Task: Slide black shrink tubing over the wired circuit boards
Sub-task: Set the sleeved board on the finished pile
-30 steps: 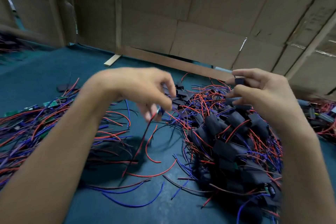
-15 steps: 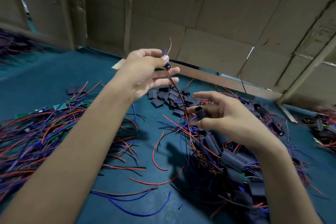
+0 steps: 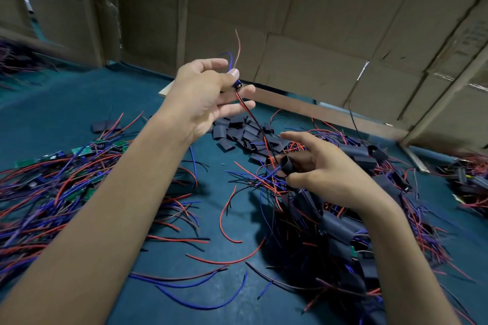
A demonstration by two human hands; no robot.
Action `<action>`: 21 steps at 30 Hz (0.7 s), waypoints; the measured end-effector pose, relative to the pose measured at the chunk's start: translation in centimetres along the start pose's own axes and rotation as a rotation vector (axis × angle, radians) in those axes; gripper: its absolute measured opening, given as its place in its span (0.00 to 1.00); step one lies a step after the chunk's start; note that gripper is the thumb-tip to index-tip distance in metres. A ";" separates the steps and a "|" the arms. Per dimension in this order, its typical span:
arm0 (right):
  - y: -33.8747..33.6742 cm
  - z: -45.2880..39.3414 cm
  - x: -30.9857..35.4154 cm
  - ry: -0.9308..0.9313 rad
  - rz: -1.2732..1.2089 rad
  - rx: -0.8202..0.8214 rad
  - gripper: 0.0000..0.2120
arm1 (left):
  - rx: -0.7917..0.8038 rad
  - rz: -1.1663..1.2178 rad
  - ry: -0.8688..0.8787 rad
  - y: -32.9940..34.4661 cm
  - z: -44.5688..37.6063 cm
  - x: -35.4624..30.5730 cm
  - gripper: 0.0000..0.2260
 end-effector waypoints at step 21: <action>0.7 0.2 0.6 -0.051 0.061 0.035 0.40 | 0.003 0.015 -0.019 0.0 0.2 -0.3 0.11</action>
Point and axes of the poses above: each hand's wrist, its own z-axis away from the middle knuckle, its own y-axis out of the palm, x = y × z, the point moved 6 cm from there along -z, towards the middle knuckle, and after that the axes turned 5 degrees about y, right-handed, at the moved point
